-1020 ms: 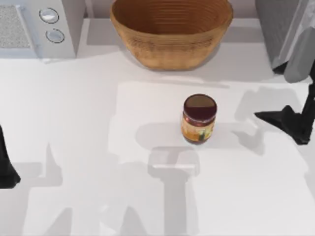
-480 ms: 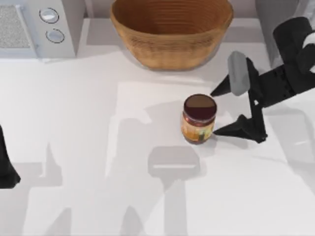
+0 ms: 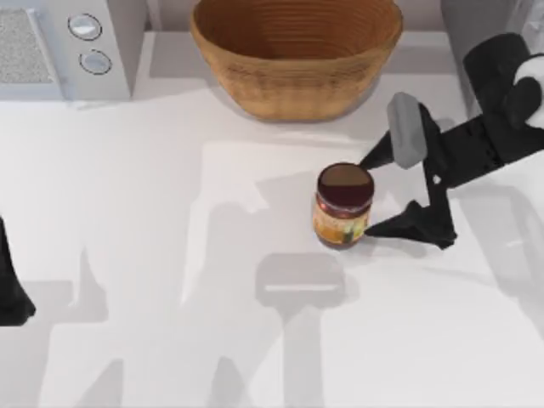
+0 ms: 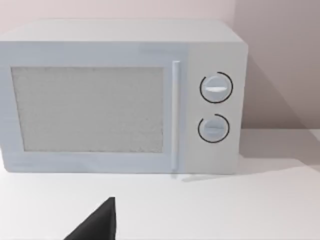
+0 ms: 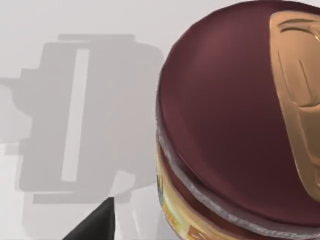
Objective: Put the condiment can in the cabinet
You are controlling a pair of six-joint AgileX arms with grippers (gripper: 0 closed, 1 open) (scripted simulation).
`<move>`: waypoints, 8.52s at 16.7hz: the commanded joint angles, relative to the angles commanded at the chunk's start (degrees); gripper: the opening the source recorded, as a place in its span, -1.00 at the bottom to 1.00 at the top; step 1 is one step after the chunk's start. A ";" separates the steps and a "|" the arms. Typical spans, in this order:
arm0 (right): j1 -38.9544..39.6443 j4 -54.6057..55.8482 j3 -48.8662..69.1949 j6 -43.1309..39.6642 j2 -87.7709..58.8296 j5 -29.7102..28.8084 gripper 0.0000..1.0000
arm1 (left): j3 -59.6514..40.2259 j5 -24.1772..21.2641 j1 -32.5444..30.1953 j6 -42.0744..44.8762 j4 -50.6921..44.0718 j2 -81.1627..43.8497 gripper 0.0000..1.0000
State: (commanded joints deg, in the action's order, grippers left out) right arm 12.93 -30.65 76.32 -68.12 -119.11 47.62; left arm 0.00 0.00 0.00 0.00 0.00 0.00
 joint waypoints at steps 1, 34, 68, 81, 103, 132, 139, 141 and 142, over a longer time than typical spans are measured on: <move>0.41 0.69 -0.04 0.40 -0.34 -0.04 1.00 | 0.00 0.00 0.00 0.00 0.00 0.00 1.00; 6.47 13.29 -0.91 8.66 -6.05 -2.08 -1.00 | 0.00 0.00 0.00 0.00 0.00 0.00 1.00; -2.91 5.47 -27.31 36.67 62.71 -23.58 -1.00 | 0.00 0.00 0.00 0.00 0.00 0.00 1.00; -12.84 30.44 -75.99 67.85 118.76 -47.41 -1.00 | 0.00 0.00 0.00 0.00 0.00 0.00 1.00; -5.99 11.60 -9.83 69.02 69.73 -54.96 -1.00 | 0.00 0.00 0.00 0.00 0.00 0.00 1.00; -6.87 5.36 54.86 69.17 12.72 -54.58 -1.00 | 0.00 0.00 0.00 0.00 0.00 0.00 1.00; -7.03 5.47 55.34 69.16 12.19 -54.52 -0.70 | 0.00 0.00 0.00 0.00 0.00 0.00 1.00; -7.03 5.47 55.34 69.16 12.19 -54.52 -0.40 | 0.00 0.00 0.00 0.00 0.00 0.00 1.00; -7.03 5.47 55.34 69.16 12.19 -54.52 -0.25 | 0.00 0.00 0.00 0.00 0.00 0.00 1.00</move>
State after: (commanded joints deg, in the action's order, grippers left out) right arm 5.90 -25.18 131.66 1.05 -106.92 -6.91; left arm 0.00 0.00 0.00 0.00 0.00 0.00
